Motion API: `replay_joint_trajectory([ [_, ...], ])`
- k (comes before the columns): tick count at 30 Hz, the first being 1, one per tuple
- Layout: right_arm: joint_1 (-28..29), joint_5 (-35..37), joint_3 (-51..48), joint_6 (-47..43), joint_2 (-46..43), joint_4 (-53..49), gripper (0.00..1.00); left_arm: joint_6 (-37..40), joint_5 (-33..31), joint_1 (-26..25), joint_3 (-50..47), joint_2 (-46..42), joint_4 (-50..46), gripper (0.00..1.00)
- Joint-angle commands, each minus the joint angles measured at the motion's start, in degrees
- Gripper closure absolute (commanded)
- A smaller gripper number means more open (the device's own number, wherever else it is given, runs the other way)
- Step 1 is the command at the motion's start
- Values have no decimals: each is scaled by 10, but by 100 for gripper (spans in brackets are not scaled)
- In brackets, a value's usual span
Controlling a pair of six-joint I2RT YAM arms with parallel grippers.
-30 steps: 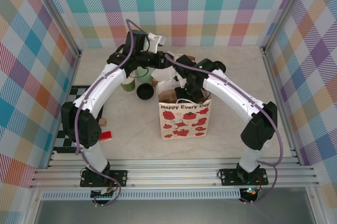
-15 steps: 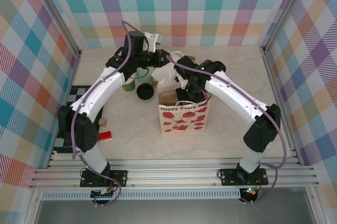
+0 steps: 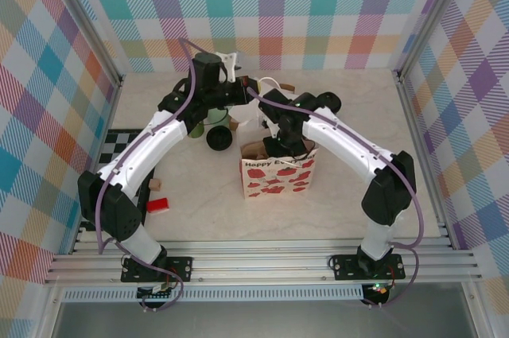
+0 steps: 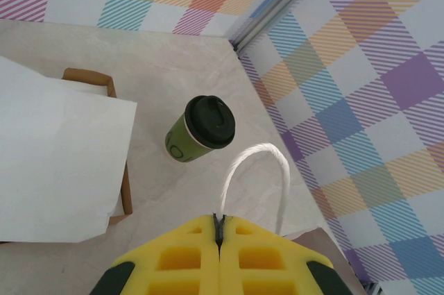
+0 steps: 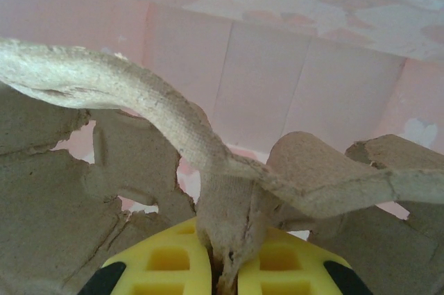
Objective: Pack the takeout coffee
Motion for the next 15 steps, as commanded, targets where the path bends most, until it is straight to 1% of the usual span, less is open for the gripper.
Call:
replay_joint_trajectory([
  [1,4,11,9,-10,14,-12,99,-24,-2,3,2,-6,-1,100],
  [10,4,17,-2,-16,46,1,100,-34,-24,3,5,-1,-24,100],
  [15,6,25,-19,-23,45,3,100,-6,-50,5,26,0,-41,100],
])
